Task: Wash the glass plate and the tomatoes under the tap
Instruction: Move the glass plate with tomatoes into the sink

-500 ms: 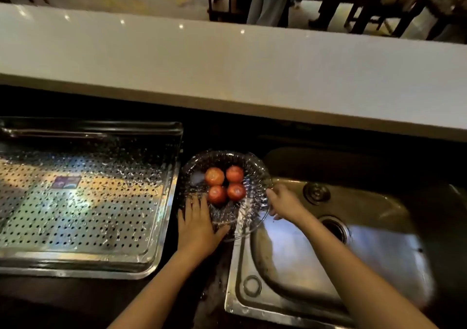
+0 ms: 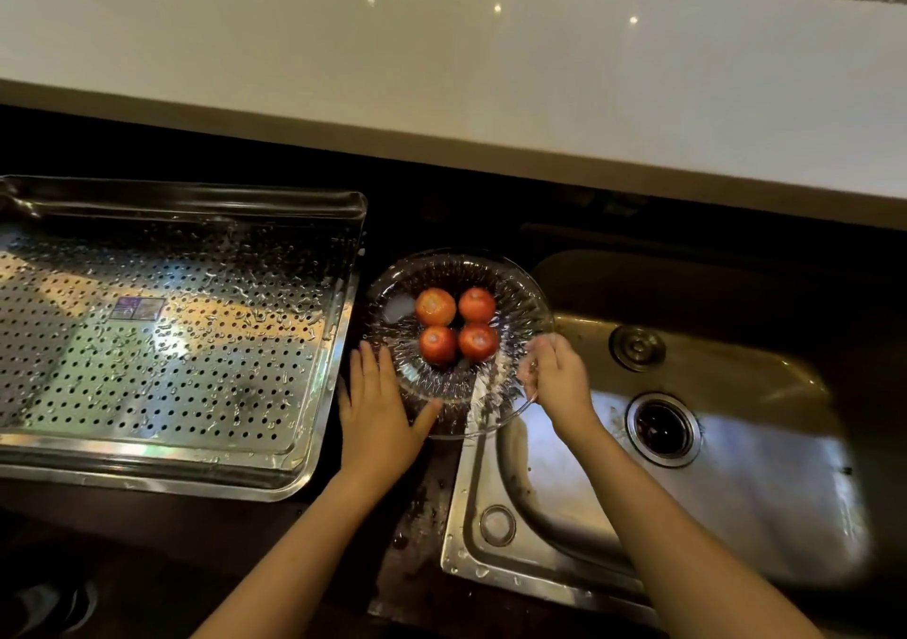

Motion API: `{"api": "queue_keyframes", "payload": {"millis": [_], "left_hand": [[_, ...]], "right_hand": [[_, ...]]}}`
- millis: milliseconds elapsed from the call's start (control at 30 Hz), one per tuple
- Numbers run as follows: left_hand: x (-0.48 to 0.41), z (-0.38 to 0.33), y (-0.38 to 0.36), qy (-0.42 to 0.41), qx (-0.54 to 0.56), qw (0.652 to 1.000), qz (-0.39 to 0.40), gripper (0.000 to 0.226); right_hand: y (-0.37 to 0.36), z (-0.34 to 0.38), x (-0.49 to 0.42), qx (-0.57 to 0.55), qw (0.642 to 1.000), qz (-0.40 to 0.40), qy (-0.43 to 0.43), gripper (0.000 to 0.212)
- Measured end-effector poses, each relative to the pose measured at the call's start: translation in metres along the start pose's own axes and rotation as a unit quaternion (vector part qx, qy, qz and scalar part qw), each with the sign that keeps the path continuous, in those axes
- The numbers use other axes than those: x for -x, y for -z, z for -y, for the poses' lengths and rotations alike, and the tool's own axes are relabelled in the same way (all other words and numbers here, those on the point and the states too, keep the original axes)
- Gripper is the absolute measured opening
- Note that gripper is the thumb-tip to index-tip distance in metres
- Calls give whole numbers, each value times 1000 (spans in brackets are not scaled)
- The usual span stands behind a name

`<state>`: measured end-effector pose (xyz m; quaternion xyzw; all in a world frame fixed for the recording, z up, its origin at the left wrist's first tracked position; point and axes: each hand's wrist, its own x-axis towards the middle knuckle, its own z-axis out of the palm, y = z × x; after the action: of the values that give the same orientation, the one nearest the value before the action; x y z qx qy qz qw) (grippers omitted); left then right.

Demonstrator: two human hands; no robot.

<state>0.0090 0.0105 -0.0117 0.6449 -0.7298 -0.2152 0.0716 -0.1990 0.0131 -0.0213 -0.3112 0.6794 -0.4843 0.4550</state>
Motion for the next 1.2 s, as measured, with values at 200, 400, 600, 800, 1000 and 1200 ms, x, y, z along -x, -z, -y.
{"api": "queue_keyframes", "payload": {"millis": [200, 400, 600, 800, 1000, 1200], "left_hand": [[0, -7, 6, 37, 190, 980, -53, 73], [-20, -29, 16, 36, 225, 972, -63, 65], [-56, -74, 15, 49, 223, 971, 69, 53], [-76, -129, -9, 71, 161, 962, 210, 37], [-84, -168, -68, 82, 102, 955, 266, 41], [-89, -182, -130, 77, 94, 943, 310, 14]], "right_hand": [[22, -7, 10, -26, 999, -24, 13, 26], [63, -9, 23, -36, 998, -40, 29, 23], [116, -7, 38, -13, 996, -77, 38, 26], [169, -27, 45, 40, 988, -147, -1, 31], [209, -68, 38, 98, 977, -179, -59, 29], [239, -110, 19, 160, 962, -188, -114, 29]]}}
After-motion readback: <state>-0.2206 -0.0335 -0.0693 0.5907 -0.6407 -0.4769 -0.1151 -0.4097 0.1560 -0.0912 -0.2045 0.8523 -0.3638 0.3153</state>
